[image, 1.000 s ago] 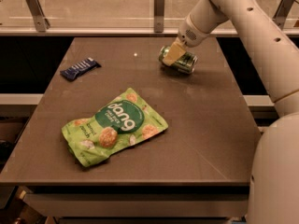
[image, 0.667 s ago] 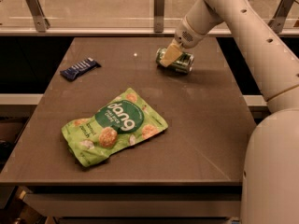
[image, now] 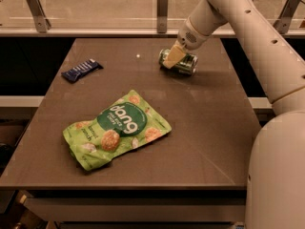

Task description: Knock green can over

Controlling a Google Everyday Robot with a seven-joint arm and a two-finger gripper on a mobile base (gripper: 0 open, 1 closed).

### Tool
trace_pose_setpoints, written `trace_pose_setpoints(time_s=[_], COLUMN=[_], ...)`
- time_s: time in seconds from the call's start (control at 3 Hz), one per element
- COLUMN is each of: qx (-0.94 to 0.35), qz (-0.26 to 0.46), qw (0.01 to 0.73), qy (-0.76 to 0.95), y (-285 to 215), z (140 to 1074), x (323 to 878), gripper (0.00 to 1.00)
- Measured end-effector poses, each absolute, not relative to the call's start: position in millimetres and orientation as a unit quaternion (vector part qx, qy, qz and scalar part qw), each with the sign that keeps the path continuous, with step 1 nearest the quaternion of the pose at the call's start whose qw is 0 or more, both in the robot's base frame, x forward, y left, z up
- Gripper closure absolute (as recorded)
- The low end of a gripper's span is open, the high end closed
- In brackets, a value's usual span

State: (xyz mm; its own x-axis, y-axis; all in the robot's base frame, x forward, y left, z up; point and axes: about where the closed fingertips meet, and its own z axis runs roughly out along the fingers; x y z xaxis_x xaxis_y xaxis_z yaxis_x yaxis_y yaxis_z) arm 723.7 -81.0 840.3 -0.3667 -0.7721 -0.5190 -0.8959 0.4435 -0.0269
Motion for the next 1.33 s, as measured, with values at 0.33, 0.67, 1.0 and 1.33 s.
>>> trace_pose_setpoints(time_s=[0.33,0.67,1.0,1.33], qx=[-0.511,-0.511,-0.512,-0.512], qz=[0.132,0.132,0.133,0.133], qw=[0.236,0.236,0.235,0.235], qy=[0.816,0.816,0.815,0.815], y=[-79.9,-79.9,-77.4,-77.3], z=[839.9,840.2,837.2,837.1], x=[724.3,724.3,725.6,725.7], gripper=[0.36,0.13,0.00,0.00])
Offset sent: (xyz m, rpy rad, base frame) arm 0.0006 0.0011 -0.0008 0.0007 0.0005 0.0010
